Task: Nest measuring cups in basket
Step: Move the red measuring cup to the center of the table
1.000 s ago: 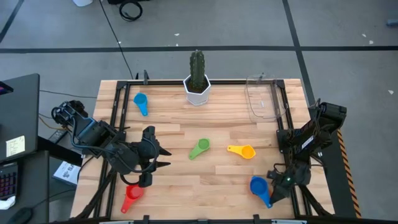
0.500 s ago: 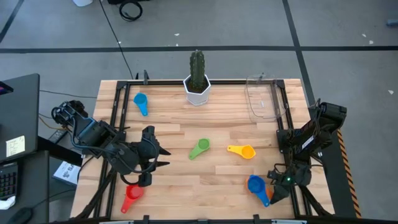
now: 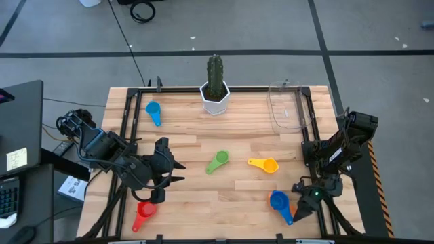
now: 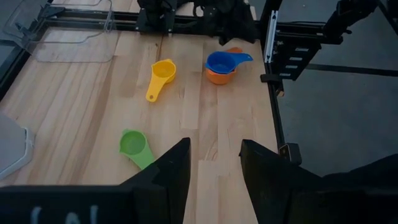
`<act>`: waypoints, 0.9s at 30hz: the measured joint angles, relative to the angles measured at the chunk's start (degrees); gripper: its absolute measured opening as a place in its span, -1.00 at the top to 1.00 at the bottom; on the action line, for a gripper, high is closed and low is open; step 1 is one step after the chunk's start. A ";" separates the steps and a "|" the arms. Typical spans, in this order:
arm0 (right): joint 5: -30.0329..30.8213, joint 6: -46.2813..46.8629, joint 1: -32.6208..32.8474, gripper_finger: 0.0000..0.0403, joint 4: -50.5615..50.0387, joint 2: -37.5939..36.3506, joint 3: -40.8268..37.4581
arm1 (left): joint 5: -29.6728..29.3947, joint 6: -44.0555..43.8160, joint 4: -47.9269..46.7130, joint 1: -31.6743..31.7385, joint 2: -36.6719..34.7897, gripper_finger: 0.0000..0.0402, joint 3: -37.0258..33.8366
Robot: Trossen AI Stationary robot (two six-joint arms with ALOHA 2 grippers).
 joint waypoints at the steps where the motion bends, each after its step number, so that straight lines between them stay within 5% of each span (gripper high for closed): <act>1: 1.74 -0.82 0.00 0.46 -0.24 0.00 0.00 | 0.00 0.00 0.00 0.00 0.00 0.27 -0.01; 9: 11.43 -20.86 -1.41 0.46 6.89 0.00 0.99 | 0.00 0.02 0.03 0.00 0.01 0.27 -0.01; 20: 20.96 -79.15 -4.53 0.46 13.40 -3.33 10.41 | 0.00 -0.39 0.06 0.00 0.00 0.27 0.00; 24: 21.15 -100.22 -5.16 0.46 9.44 -6.81 15.84 | 0.00 -0.39 0.07 0.00 0.00 0.27 -0.01; 27: 25.32 -103.40 -4.98 0.46 -1.64 -9.54 20.27 | 0.00 0.01 0.06 -0.01 0.00 0.27 -0.01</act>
